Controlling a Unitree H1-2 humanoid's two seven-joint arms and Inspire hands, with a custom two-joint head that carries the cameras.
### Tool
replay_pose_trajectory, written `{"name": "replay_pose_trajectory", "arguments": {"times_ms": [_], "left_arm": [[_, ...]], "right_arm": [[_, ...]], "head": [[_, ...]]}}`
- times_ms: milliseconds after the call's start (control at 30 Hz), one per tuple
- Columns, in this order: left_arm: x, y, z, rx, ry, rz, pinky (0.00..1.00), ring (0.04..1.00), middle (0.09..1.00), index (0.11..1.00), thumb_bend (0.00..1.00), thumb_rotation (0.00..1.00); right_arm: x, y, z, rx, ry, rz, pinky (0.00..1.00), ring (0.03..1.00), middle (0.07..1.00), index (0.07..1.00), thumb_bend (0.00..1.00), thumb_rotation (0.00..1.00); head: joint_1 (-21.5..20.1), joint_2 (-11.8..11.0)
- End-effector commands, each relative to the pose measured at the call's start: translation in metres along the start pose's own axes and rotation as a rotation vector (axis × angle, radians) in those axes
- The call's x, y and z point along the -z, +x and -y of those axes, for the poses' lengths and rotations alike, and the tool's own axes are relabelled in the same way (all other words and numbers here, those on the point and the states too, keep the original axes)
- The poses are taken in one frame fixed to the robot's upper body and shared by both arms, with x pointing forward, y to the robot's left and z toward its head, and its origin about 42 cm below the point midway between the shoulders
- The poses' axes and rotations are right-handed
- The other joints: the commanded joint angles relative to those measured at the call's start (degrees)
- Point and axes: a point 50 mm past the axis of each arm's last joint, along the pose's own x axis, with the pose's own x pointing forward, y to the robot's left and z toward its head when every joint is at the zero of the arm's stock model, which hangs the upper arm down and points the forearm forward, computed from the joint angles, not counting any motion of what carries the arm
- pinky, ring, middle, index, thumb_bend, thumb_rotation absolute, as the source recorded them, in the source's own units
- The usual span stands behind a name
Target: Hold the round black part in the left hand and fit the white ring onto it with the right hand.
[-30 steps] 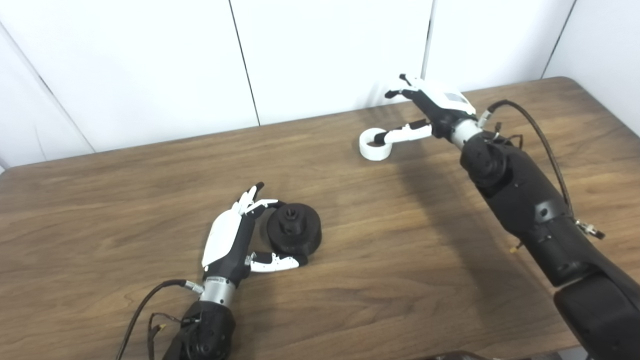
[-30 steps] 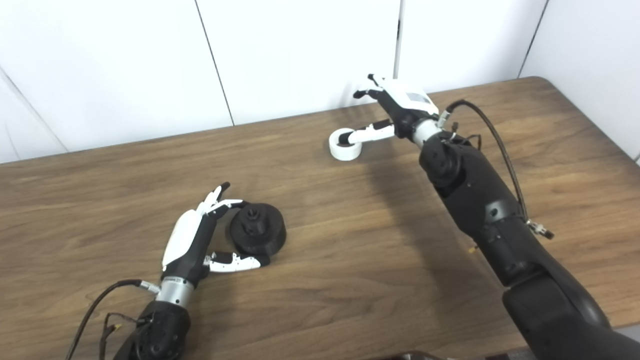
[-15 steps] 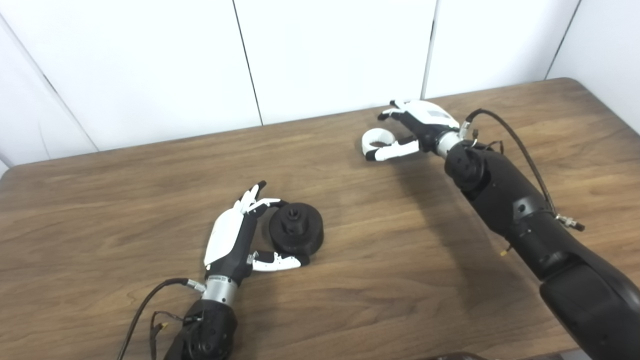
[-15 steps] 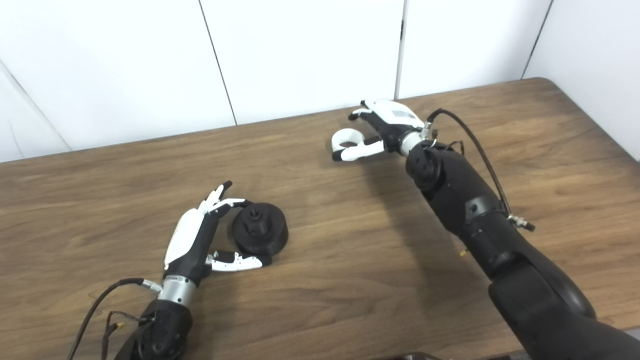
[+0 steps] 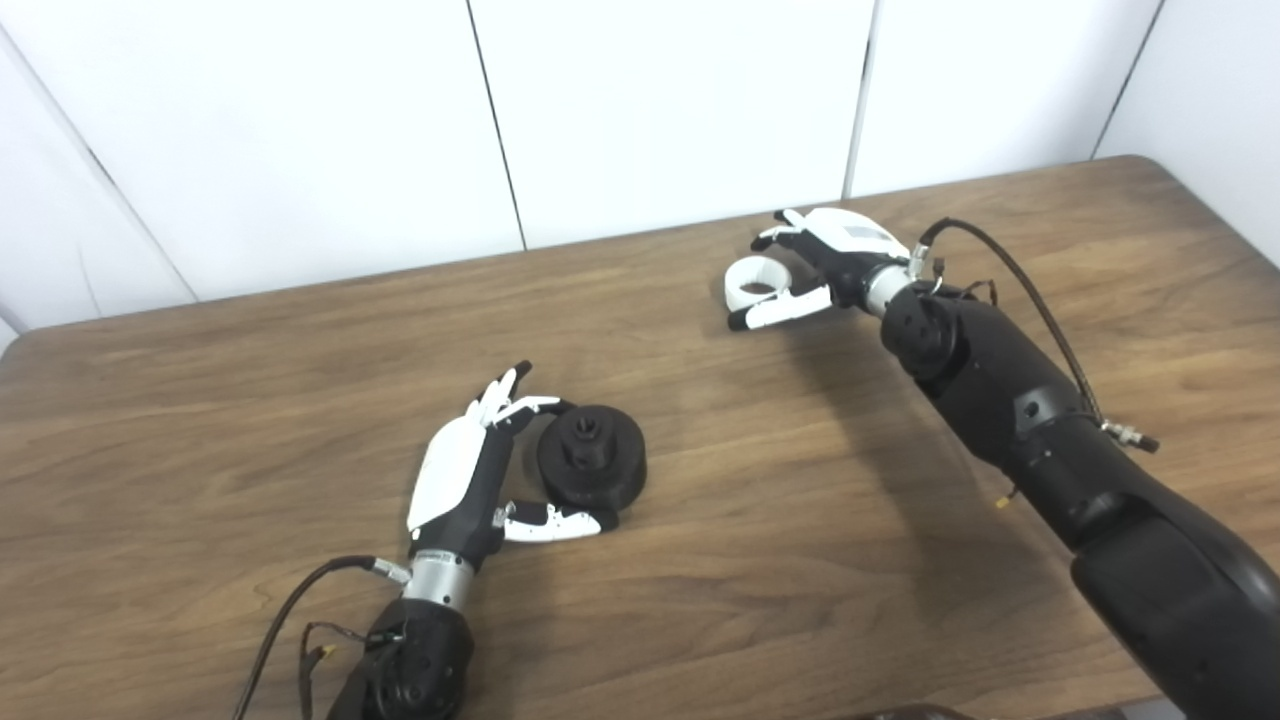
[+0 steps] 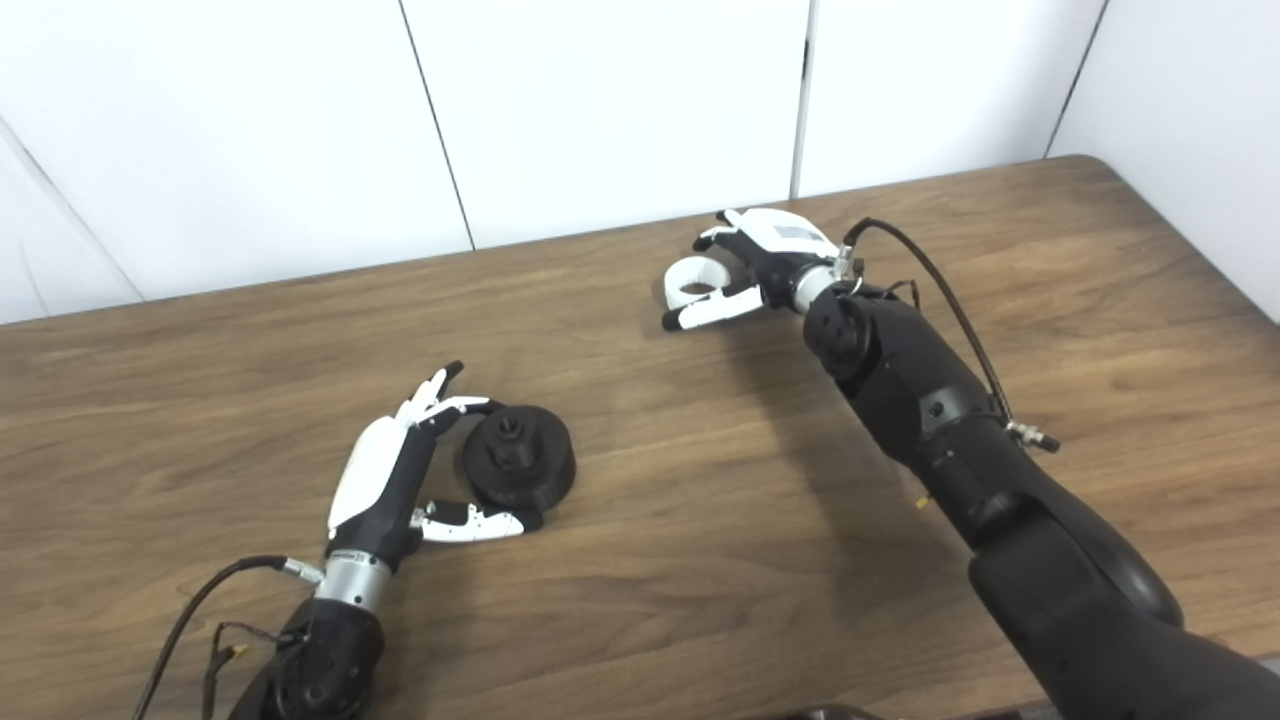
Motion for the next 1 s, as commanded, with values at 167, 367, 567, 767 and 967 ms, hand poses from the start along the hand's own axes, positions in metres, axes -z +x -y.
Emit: {"name": "replay_pose_trajectory", "arguments": {"times_ms": [167, 367, 567, 767, 967], "left_arm": [[0.007, -0.010, 0.005, 0.004, -0.009, -0.025, 1.00, 1.000, 1.000, 0.687, 0.94, 0.21], [0.006, -0.010, 0.004, 0.006, -0.011, -0.025, 1.00, 1.000, 1.000, 0.686, 0.94, 0.21], [0.005, -0.010, 0.003, 0.008, -0.009, -0.026, 1.00, 1.000, 1.000, 0.686, 0.94, 0.22], [0.004, -0.010, 0.003, 0.009, -0.013, -0.030, 1.00, 1.000, 1.000, 0.685, 0.94, 0.20], [0.004, -0.011, 0.003, 0.008, -0.007, -0.028, 1.00, 1.000, 1.000, 0.685, 0.94, 0.20]], "right_arm": [[-0.015, 0.008, 0.031, 0.111, -0.032, 0.050, 1.00, 1.000, 1.000, 0.822, 0.98, 0.63], [-0.011, 0.006, 0.031, 0.122, -0.026, 0.041, 1.00, 1.000, 1.000, 0.811, 0.94, 0.61], [-0.008, 0.005, 0.029, 0.155, 0.017, 0.044, 1.00, 1.000, 0.996, 0.759, 0.89, 0.51], [-0.005, 0.004, 0.026, 0.193, 0.042, 0.060, 1.00, 1.000, 0.972, 0.688, 0.82, 0.43], [-0.002, 0.003, 0.026, 0.213, 0.060, 0.069, 1.00, 1.000, 0.960, 0.653, 0.80, 0.40]], "head": [[-0.1, 0.1], [0.0, 0.2], [-0.1, 0.3], [0.0, 0.4], [0.1, 0.7]]}}
